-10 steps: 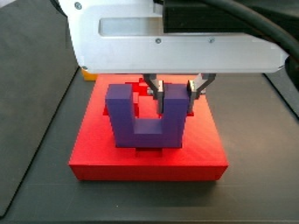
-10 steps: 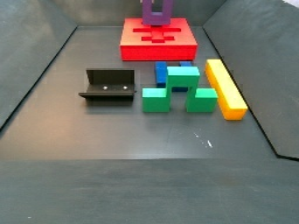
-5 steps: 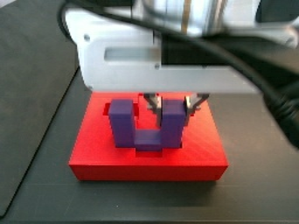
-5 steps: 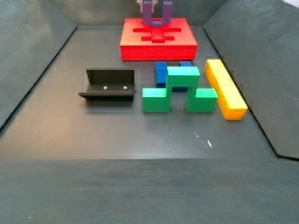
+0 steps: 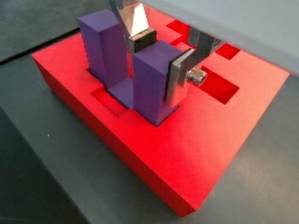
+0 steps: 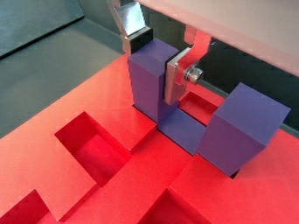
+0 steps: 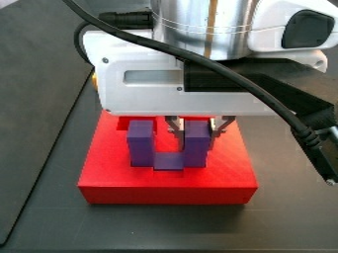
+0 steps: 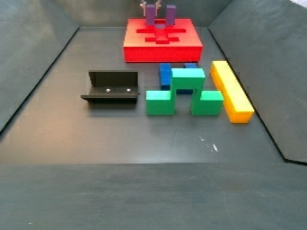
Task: Pick up the purple object. Move up. Move to above the board. Insert the purple object.
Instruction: Insert the purple object.
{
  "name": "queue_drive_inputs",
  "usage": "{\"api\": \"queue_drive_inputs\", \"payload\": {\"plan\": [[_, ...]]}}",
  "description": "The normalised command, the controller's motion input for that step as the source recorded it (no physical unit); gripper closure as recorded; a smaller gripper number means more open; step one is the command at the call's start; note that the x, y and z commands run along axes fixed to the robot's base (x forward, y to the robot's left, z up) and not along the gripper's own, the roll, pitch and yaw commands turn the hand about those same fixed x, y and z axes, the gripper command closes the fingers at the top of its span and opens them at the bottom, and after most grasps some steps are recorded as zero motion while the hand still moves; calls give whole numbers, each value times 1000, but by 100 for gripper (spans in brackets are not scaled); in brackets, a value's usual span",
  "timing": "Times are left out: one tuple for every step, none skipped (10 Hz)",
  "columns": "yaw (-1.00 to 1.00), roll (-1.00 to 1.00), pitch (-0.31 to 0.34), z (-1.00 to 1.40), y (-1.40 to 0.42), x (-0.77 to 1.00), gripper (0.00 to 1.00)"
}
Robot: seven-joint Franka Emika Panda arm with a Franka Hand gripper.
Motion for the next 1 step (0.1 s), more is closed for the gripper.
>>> {"api": "queue_drive_inputs", "payload": {"plan": [[0,0,-4,0,0,0,100]]}}
